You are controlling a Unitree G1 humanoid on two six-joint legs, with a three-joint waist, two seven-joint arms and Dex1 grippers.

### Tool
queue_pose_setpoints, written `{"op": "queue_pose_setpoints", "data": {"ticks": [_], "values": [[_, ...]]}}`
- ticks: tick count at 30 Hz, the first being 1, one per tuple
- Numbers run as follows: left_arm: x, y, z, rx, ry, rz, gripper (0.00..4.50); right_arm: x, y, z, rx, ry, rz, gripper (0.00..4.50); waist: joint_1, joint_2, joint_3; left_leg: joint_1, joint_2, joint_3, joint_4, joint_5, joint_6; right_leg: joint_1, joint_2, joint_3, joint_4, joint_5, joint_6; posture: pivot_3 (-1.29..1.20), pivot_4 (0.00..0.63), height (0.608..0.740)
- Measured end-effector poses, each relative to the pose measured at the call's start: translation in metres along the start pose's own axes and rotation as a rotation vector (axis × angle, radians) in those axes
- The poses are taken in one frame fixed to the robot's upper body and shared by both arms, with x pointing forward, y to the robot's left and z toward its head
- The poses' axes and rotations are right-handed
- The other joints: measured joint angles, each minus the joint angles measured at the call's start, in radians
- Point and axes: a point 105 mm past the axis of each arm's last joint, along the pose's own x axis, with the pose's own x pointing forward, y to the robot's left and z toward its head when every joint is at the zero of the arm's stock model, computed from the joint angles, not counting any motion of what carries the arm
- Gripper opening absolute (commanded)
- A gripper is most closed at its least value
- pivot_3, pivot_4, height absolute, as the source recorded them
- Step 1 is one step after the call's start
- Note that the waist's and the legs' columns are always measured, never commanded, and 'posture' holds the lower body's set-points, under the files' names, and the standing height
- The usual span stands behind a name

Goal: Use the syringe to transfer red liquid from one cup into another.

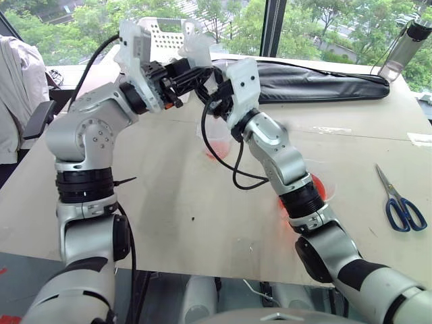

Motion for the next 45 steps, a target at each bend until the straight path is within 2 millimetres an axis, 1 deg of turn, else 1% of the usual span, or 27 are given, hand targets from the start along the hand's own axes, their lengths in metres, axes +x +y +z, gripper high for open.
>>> {"op": "queue_pose_setpoints", "data": {"ticks": [1, 2, 3, 9, 12, 13, 15, 18, 20, 23, 27, 30, 33, 36, 40, 42, 43, 45], "values": [[0.000, 0.000, 0.000, -0.001, -0.001, -0.001, 1.52, 0.000, 0.001, 0.000, 0.007, 0.004, 0.011, 3.83, 0.000, 0.000, 0.000, 0.000, 0.000, 0.000, 0.000, 0.000, 0.000, 0.000, 0.000, 0.000, 0.000, 0.000, 0.000, 0.00, 0.150, 0.724], [0.000, 0.000, 0.000, 0.000, -0.002, -0.001, 1.52, 0.000, 0.002, 0.000, 0.011, 0.010, 0.020, 4.40, 0.000, 0.000, 0.000, 0.000, 0.000, 0.000, 0.000, 0.000, 0.000, 0.000, 0.000, 0.000, 0.000, 0.000, 0.000, 0.00, 0.150, 0.724], [0.000, 0.000, 0.000, 0.002, -0.004, -0.001, 1.52, 0.000, 0.003, -0.001, 0.014, 0.019, 0.026, 4.50, 0.000, 0.000, 0.000, 0.000, 0.000, 0.000, 0.000, 0.000, 0.000, 0.000, 0.000, 0.000, 0.000, 0.000, 0.000, 0.00, 0.150, 0.724], [0.000, 0.001, -0.001, -0.004, -0.012, 0.013, 1.52, -0.002, 0.003, 0.001, 0.002, 0.030, 0.036, 4.50, 0.000, 0.000, 0.000, 0.000, 0.000, 0.000, 0.000, 0.000, 0.000, 0.000, 0.000, 0.000, 0.000, 0.000, 0.000, 0.00, 0.150, 0.724], [-0.002, 0.004, 0.001, -0.014, -0.028, 0.030, 1.52, -0.003, 0.001, 0.003, -0.012, 0.038, 0.030, 4.50, 0.000, 0.000, 0.000, 0.000, 0.000, 0.000, 0.000, 0.000, 0.000, 0.000, 0.000, 0.000, 0.000, 0.000, 0.000, 0.00, 0.150, 0.724], [-0.005, 0.006, 0.004, -0.020, -0.045, 0.041, 1.52, -0.005, -0.003, 0.006, -0.031, 0.035, 0.018, 4.50, 0.000, 0.000, 0.000, 0.000, 0.000, 0.000, 0.000, 0.000, 0.000, 0.000, 0.000, 0.000, 0.000, 0.000, 0.000, 0.00, 0.150, 0.724], [-0.011, 0.011, 0.008, -0.101, -0.089, 0.065, 1.52, -0.014, -0.009, 0.017, -0.069, 0.042, 0.022, 4.50, 0.001, 0.000, 0.000, 0.000, 0.000, 0.000, 0.000, 0.000, 0.000, 0.000, 0.000, 0.000, 0.000, 0.000, 0.000, 0.00, 0.150, 0.724], [-0.025, 0.026, 0.013, -0.208, -0.151, 0.133, 1.52, -0.027, -0.014, 0.035, -0.105, 0.048, 0.048, 4.50, 0.001, 0.000, 0.000, 0.000, 0.000, -0.001, 0.000, 0.000, 0.000, 0.000, 0.000, 0.000, 0.000, 0.000, 0.000, 0.00, 0.150, 0.724], [-0.032, 0.031, 0.015, -0.272, -0.182, 0.159, 1.52, -0.034, -0.018, 0.040, -0.136, 0.084, 0.059, 4.50, 0.001, 0.000, 0.000, 0.000, 0.000, -0.001, 0.000, 0.000, 0.000, 0.000, 0.000, -0.001, 0.000, 0.000, 0.000, 0.00, 0.150, 0.724], [-0.035, 0.032, 0.013, -0.371, -0.201, 0.159, 1.52, -0.043, -0.019, 0.044, -0.170, 0.145, 0.075, 4.50, 0.002, 0.000, 0.000, 0.000, 0.000, -0.001, 0.000, 0.000, 0.000, 0.000, 0.000, -0.001, 0.000, 0.000, 0.000, 0.00, 0.150, 0.724], [-0.035, 0.030, 0.010, -0.470, -0.215, 0.152, 1.52, -0.045, -0.010, 0.059, -0.143, 0.144, 0.144, 4.50, 0.002, 0.000, 0.000, 0.000, 0.000, -0.001, 0.000, 0.000, 0.000, 0.000, 0.000, -0.001, 0.000, 0.000, 0.000, 0.00, 0.150, 0.724], [-0.039, 0.029, 0.008, -0.530, -0.219, 0.151, 1.52, -0.048, -0.012, 0.058, -0.112, 0.170, 0.143, 4.50, 0.002, 0.000, 0.000, 0.000, 0.000, -0.001, 0.000, 0.000, 0.000, 0.000, 0.000, -0.001, 0.000, 0.000, 0.000, 0.00, 0.150, 0.724], [-0.050, 0.028, -0.001, -0.592, -0.201, 0.159, 1.52, -0.053, -0.019, 0.055, -0.110, 0.208, 0.127, 4.50, 0.002, 0.000, 0.000, 0.000, 0.000, -0.001, 0.000, 0.000, 0.000, 0.000, 0.000, -0.001, 0.000, 0.000, 0.000, 0.00, 0.150, 0.724], [-0.063, 0.029, 0.001, -0.627, -0.206, 0.175, 1.52, -0.059, -0.021, 0.054, -0.091, 0.215, 0.127, 4.50, 0.002, -0.001, 0.000, 0.000, 0.000, -0.001, 0.000, 0.000, 0.000, 0.000, 0.000, -0.001, 0.000, 0.000, 0.000, 0.00, 0.150, 0.724], [-0.086, 0.036, 0.003, -0.658, -0.203, 0.231, 1.52, -0.077, -0.026, 0.050, -0.073, 0.217, 0.147, 4.50, 0.004, -0.001, 0.000, 0.000, 0.000, -0.001, 0.000, 0.000, 0.000, 0.000, -0.001, -0.001, -0.001, 0.000, 0.000, 0.00, 0.150, 0.724], [-0.103, 0.040, -0.002, -0.663, -0.156, 0.284, 1.52, -0.098, -0.024, 0.050, -0.079, 0.202, 0.224, 4.50, 0.008, -0.001, 0.000, 0.000, 0.000, -0.001, -0.001, 0.000, 0.000, 0.000, -0.001, -0.001, -0.002, 0.000, 0.000, 0.00, 0.150, 0.724], [-0.108, 0.041, -0.003, -0.662, -0.143, 0.302, 1.52, -0.105, -0.024, 0.049, -0.072, 0.203, 0.247, 4.50, 0.009, -0.001, 0.000, 0.000, 0.000, -0.001, -0.001, 0.000, 0.000, 0.000, -0.001, -0.001, -0.002, 0.000, 0.000, 0.00, 0.150, 0.724], [-0.122, 0.045, -0.007, -0.661, -0.078, 0.350, 1.52, -0.127, -0.021, 0.052, -0.042, 0.188, 0.323, 4.50, 0.013, -0.002, 0.001, 0.000, 0.000, -0.001, -0.001, 0.000, 0.000, 0.000, -0.001, -0.002, -0.002, 0.000, 0.000, 0.00, 0.150, 0.724]]}}
